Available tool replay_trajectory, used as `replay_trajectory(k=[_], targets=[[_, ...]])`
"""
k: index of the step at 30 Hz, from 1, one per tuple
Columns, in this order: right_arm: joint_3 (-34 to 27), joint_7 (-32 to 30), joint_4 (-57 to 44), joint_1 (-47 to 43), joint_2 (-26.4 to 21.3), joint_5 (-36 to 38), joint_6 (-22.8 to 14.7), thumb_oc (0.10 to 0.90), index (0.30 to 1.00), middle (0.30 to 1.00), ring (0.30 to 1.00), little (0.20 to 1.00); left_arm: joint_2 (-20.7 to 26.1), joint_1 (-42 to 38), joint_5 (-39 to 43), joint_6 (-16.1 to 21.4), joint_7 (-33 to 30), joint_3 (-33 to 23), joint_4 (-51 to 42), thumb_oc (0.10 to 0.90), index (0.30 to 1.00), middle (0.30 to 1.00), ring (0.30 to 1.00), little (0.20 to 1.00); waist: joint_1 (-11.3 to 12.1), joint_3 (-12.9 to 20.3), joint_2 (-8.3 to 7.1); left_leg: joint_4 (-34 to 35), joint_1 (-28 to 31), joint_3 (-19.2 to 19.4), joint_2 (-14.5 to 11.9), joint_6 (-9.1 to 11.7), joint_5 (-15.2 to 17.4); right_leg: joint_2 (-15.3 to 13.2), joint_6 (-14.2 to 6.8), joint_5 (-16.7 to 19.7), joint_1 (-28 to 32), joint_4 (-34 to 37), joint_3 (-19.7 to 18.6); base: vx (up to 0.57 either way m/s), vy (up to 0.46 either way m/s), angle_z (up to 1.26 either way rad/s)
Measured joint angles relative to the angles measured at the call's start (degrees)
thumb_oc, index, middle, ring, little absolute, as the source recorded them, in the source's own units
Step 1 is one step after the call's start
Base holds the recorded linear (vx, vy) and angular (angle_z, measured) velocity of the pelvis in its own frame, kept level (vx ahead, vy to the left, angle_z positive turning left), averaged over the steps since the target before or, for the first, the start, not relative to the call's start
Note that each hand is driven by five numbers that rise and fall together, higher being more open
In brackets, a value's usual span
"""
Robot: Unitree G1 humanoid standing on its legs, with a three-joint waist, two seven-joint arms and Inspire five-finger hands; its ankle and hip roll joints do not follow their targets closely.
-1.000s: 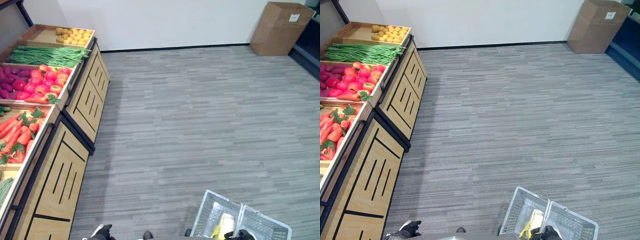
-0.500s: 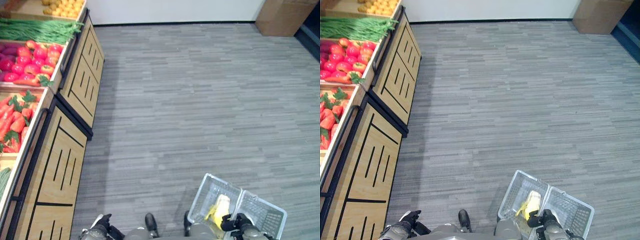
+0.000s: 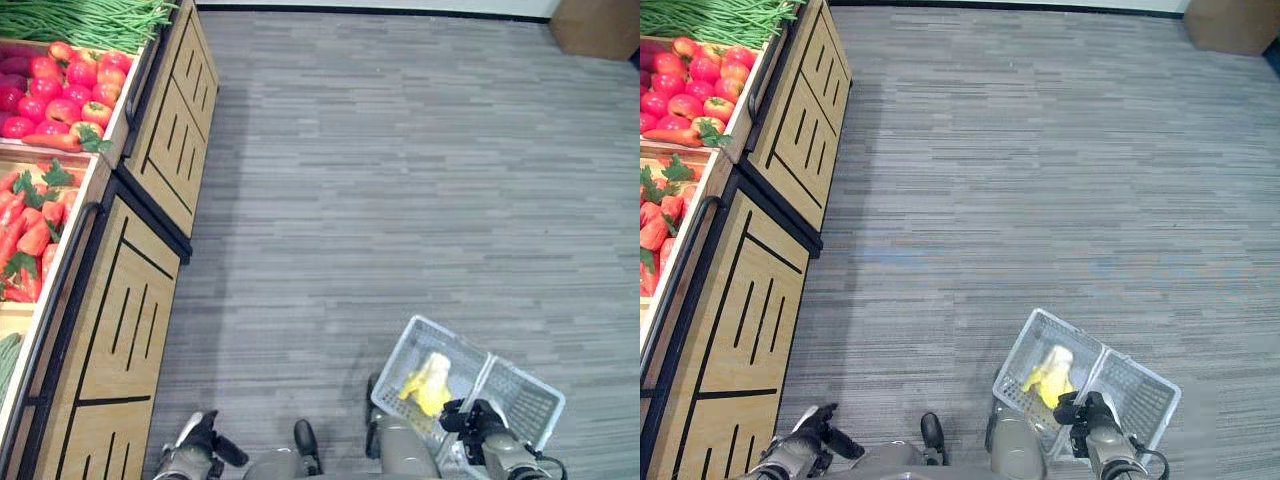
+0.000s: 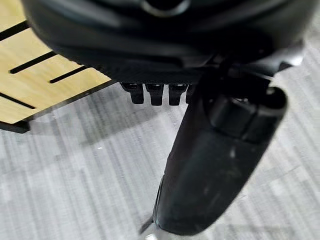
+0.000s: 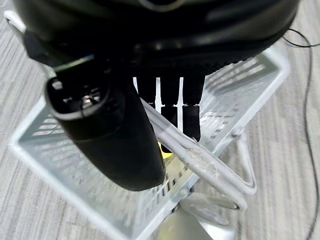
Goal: Get the vegetables into the basket
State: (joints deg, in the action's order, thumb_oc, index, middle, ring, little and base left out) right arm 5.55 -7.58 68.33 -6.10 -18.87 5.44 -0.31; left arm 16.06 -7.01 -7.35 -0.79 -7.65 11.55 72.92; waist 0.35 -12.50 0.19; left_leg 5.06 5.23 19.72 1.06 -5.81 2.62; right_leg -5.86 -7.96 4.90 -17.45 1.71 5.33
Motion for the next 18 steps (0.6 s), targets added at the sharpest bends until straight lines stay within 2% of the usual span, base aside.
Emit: replay_trajectory(k=[1,2,3,5,6,8,11,12,14,16,18], targets=[[0.2,0.2,0.0,0.4,0.4,0.0,-0.1,0.400,0.300,0.300,0.300,0.300,0.1,0.8,0.6,0.0,-0.1,-0.3,0.0,0.900,1.000,1.000,1.000,1.000,0.0,-0.1,-1.25,0.0,2.9,0.0,-0.1,2.2,2.0,-0.3,0.0,0.7,0.2,0.0,1.7,0.53,-0.342,-0.02],[0.6,0.3,0.1,1.0,0.8,0.0,-0.1,0.400,0.300,0.300,0.300,0.300,0.1,1.8,0.7,0.0,-0.1,-0.5,-0.1,0.900,1.000,1.000,1.000,1.000,0.1,0.4,-2.01,0.0,4.4,0.0,-0.1,3.2,3.1,-0.3,-0.1,0.7,0.5,-0.5,2.4,0.55,-0.432,0.26],[1.5,0.4,1.0,1.8,1.1,0.1,-0.7,0.400,0.300,0.300,0.300,0.300,-0.9,2.7,0.7,0.0,-0.4,-0.4,0.3,0.900,1.000,1.000,1.000,1.000,-0.5,1.1,-0.85,-0.7,5.3,-2.2,-2.3,5.6,4.7,1.2,1.1,3.2,1.0,-3.7,2.7,0.43,-0.350,0.59],[1.3,0.9,2.7,2.1,1.2,0.1,-1.0,0.400,0.300,0.300,0.300,0.300,-2.0,2.5,0.7,0.1,-0.6,0.0,2.0,0.900,1.000,1.000,1.000,1.000,-1.6,1.5,0.33,-2.6,5.2,-5.4,-5.0,6.1,4.8,3.1,3.2,2.8,2.4,-5.1,2.6,0.29,-0.257,0.78],[1.4,1.3,3.2,2.1,1.2,0.3,-0.5,0.400,0.300,0.300,0.300,0.300,-2.6,2.7,1.5,0.5,-0.9,-0.6,2.5,0.900,1.000,1.000,1.000,1.000,-0.6,2.1,0.66,-5.6,4.8,-5.4,-6.8,6.9,4.3,4.7,6.0,1.5,3.9,-5.7,3.1,0.33,-0.292,0.49],[2.3,1.7,2.5,1.8,0.8,-0.1,-0.6,0.400,0.300,0.300,0.300,0.300,-2.3,2.0,2.0,0.6,-0.9,-2.6,2.7,0.900,1.000,1.000,1.000,1.000,-0.5,2.2,0.62,-11.0,2.5,-6.3,-8.5,8.0,4.3,5.0,9.2,1.0,5.5,-5.7,5.3,0.27,-0.285,0.39],[3.9,2.2,1.8,1.7,-0.1,-0.3,-0.4,0.400,0.300,0.300,0.300,0.300,-2.4,1.3,2.6,0.7,-0.8,-2.7,2.7,0.900,1.000,1.000,1.000,1.000,-1.6,2.3,0.74,-13.8,0.8,-8.7,-10.0,12.5,0.3,5.1,10.1,-1.2,7.2,-5.5,7.6,0.25,-0.342,0.58],[4.1,2.6,2.1,2.1,0.0,-0.5,0.1,0.400,0.300,0.300,0.300,0.300,-2.3,0.9,3.5,0.9,-0.9,-3.0,2.5,0.900,1.000,1.000,1.000,1.000,-1.5,2.3,0.47,-20.6,-2.2,-10.7,-11.3,13.4,-0.2,5.8,10.7,-2.0,9.8,-3.6,9.3,0.16,-0.270,0.61],[4.1,2.8,2.7,2.2,0.1,-0.5,0.3,0.400,0.300,0.300,0.300,0.300,-1.9,0.4,4.3,1.2,-1.2,-3.8,2.2,0.900,1.000,1.000,1.000,1.000,-1.1,2.3,0.13,-30.1,-6.5,-12.2,-12.7,15.8,-2.1,6.3,12.3,-3.1,12.1,-2.8,10.3,0.13,-0.189,0.37],[5.1,2.7,3.0,2.0,-0.2,-0.5,0.1,0.400,0.300,0.300,0.300,0.300,-1.7,0.4,5.6,1.3,-1.2,-4.6,2.1,0.900,1.000,1.000,1.000,1.000,-0.7,2.0,-0.69,-35.7,-9.1,-12.2,-12.4,16.4,-1.7,6.3,13.2,-3.7,13.4,-2.5,10.3,0.12,-0.098,0.03],[5.4,2.6,3.5,2.2,-0.3,-0.4,0.1,0.400,0.300,0.300,0.300,0.300,-1.6,-0.8,5.7,1.3,-1.2,-4.3,1.9,0.900,1.000,1.000,1.000,1.000,-2.0,1.9,-1.11,-34.3,-11.7,-9.5,-11.7,14.4,0.8,6.0,13.4,-3.9,15.2,-0.7,12.0,0.10,0.040,0.37]])
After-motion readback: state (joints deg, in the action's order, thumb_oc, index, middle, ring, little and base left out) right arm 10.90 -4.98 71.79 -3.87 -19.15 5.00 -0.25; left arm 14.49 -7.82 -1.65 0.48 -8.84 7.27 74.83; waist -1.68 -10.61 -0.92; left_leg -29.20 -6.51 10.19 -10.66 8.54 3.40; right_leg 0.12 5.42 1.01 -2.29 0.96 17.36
